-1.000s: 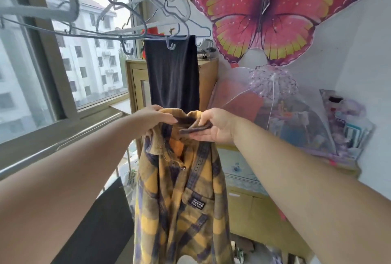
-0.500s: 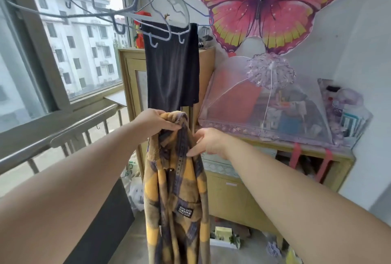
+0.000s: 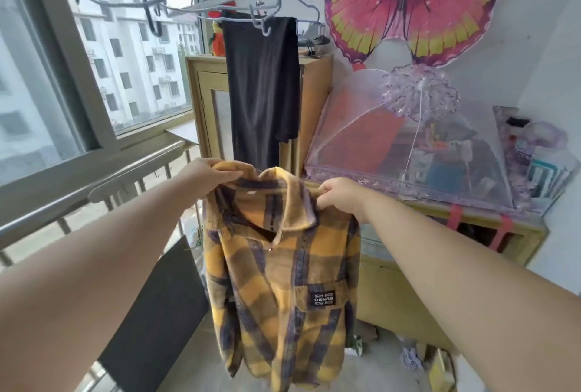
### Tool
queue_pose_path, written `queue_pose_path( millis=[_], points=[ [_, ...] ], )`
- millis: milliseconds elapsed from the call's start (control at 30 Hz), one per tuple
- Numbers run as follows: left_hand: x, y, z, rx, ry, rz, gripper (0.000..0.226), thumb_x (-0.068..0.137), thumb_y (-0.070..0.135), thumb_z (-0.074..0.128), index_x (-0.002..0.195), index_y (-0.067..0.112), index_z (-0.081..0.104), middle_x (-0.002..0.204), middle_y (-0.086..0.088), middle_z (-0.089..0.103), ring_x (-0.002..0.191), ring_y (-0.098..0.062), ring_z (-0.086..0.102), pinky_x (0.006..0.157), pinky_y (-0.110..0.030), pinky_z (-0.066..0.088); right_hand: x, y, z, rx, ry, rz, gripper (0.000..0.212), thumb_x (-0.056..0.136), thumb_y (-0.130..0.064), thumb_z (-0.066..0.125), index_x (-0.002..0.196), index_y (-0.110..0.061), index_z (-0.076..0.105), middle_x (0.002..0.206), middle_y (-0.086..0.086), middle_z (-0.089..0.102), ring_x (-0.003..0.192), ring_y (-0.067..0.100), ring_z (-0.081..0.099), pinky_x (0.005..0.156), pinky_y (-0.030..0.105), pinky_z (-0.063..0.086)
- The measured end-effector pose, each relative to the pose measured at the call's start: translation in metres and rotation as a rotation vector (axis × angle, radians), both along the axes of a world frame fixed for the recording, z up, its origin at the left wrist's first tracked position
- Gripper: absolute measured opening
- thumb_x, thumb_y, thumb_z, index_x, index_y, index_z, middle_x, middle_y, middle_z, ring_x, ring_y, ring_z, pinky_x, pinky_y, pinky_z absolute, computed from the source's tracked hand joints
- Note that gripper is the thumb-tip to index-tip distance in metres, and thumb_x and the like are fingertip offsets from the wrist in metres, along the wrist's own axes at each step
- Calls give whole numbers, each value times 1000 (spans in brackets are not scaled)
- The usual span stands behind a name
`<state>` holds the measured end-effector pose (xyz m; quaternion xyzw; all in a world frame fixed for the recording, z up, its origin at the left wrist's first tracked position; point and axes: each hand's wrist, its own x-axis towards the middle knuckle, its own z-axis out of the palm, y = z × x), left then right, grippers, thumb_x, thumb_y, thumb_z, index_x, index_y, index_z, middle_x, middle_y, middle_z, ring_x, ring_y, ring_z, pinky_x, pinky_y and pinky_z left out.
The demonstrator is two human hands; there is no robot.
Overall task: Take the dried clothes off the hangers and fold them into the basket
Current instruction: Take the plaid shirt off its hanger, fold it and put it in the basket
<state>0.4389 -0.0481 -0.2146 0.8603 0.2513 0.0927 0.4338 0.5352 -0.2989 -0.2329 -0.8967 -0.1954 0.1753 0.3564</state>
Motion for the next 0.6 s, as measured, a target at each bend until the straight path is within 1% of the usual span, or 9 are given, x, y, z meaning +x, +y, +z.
queue_pose_path(
  millis=[67,133,200,300,367,400,467,533,600],
  points=[
    [-2,6,-3,-3,34,-3,30,80,34,73,106,23,65,97,-7,66,93,-25,61,79,-35,54,7,1,-1,-85,-148,-98,13,85,-3,52,84,-8,64,80,8,60,82,24,55,63,28,41],
    [-2,10,-8,14,128,-37,27,82,15,71,108,17,65,97,-8,65,90,-23,60,75,-30,52,13,3,-2,-130,-281,-237,24,88,-2,47,91,-7,69,89,11,66,82,27,58,66,29,44],
    [-1,8,-12,147,233,-59,23,85,3,59,104,16,63,92,-7,63,81,-19,58,70,-27,49,14,5,1,-142,-377,-318,25,88,-2,45,92,-10,68,93,12,66,77,26,55,63,27,40],
    [1,1,-17,373,272,23,14,85,6,46,88,11,58,78,-6,58,66,-17,53,52,-23,43,18,8,5,-127,-532,-338,26,85,2,44,89,-13,64,92,12,65,77,27,52,59,26,35],
    [3,2,-21,400,268,79,13,85,11,45,80,7,56,73,-7,53,63,-18,50,51,-25,41,18,8,9,-43,-593,-331,27,85,4,43,87,-15,63,88,11,65,76,27,53,52,25,33],
    [3,3,-25,298,248,90,14,86,14,46,83,5,57,77,-9,55,66,-19,51,58,-27,44,19,7,11,-1,-609,-335,28,86,3,42,86,-16,62,86,11,64,75,28,54,50,25,33],
    [5,5,-33,-53,182,50,22,90,17,45,102,3,56,88,-12,59,77,-21,56,77,-33,47,21,3,18,70,-633,-354,27,87,2,43,83,-18,61,83,9,64,75,28,56,54,25,38],
    [-1,0,-38,-351,158,-32,30,95,27,44,113,4,51,94,-13,64,83,-22,60,82,-34,46,21,1,24,116,-640,-371,28,87,2,42,82,-20,60,81,6,62,76,27,55,59,27,40],
    [-4,0,-46,-530,152,-112,49,90,48,53,117,8,52,104,-16,68,96,-29,65,88,-39,50,21,0,29,154,-627,-394,29,85,3,41,82,-19,59,81,5,59,76,26,52,61,27,37]
  ],
)
